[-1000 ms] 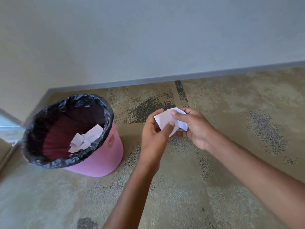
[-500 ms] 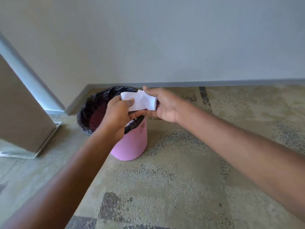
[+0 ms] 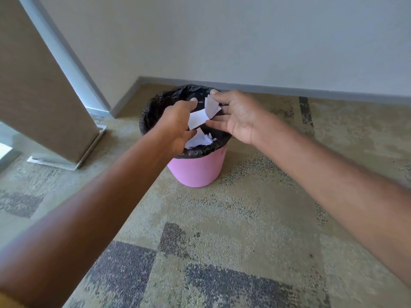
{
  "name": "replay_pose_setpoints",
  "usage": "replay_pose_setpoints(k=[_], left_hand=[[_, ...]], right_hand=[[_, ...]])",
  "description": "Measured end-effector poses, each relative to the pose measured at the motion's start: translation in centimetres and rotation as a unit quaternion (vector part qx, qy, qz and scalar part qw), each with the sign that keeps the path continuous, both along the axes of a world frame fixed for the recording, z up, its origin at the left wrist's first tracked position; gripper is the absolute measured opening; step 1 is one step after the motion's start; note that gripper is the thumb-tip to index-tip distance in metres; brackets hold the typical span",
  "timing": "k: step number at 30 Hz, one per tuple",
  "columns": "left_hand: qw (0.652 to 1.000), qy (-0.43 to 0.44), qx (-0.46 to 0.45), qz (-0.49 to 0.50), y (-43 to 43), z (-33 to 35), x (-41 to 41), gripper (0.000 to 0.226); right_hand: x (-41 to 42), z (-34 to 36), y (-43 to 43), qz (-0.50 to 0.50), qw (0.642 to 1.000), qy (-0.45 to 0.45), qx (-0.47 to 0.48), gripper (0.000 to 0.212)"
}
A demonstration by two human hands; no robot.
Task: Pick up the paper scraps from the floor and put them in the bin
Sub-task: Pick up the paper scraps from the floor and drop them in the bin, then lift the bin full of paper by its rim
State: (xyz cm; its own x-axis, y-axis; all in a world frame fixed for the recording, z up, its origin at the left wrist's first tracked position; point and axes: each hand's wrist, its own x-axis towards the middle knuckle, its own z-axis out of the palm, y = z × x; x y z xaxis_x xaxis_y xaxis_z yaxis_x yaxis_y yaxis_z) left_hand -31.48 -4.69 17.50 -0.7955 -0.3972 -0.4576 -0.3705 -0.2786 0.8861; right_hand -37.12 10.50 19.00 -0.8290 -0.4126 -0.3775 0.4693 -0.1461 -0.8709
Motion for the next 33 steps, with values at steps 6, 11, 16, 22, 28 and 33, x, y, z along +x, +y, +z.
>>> replay_pose_setpoints(k=[6, 11, 16, 22, 28, 33], left_hand=[[0.996, -0.002, 0.079, 0.037, -0.9, 3.5, 1.0, 0.028], [0.993, -0.04, 0.074, 0.086, -1.1, 7.8, 2.1, 0.05], [0.984, -0.104, 0.098, 0.106, -0.5, 11.6, 2.9, 0.04], [0.964, -0.212, 0.128, 0.1, 2.0, 17.6, 6.2, 0.028], [0.935, -0.293, 0.15, 0.13, 3.4, 22.9, 9.7, 0.022], [0.923, -0.316, 0.155, 0.154, 1.7, 23.7, 8.6, 0.007]], right_hand=[[-0.3, 3.0, -2.1, -0.025, 0.999, -0.04, 0.012, 0.031], [-0.3, 7.9, -2.1, -0.072, 0.993, -0.082, 0.037, 0.035], [-0.8, 13.3, 0.5, -0.085, 0.985, -0.138, 0.053, 0.034], [0.5, 19.4, 4.3, -0.058, 0.971, -0.198, 0.12, 0.027], [1.4, 24.0, 5.7, -0.064, 0.951, -0.268, 0.139, 0.033], [0.0, 23.4, 4.2, -0.074, 0.938, -0.289, 0.175, 0.038]])
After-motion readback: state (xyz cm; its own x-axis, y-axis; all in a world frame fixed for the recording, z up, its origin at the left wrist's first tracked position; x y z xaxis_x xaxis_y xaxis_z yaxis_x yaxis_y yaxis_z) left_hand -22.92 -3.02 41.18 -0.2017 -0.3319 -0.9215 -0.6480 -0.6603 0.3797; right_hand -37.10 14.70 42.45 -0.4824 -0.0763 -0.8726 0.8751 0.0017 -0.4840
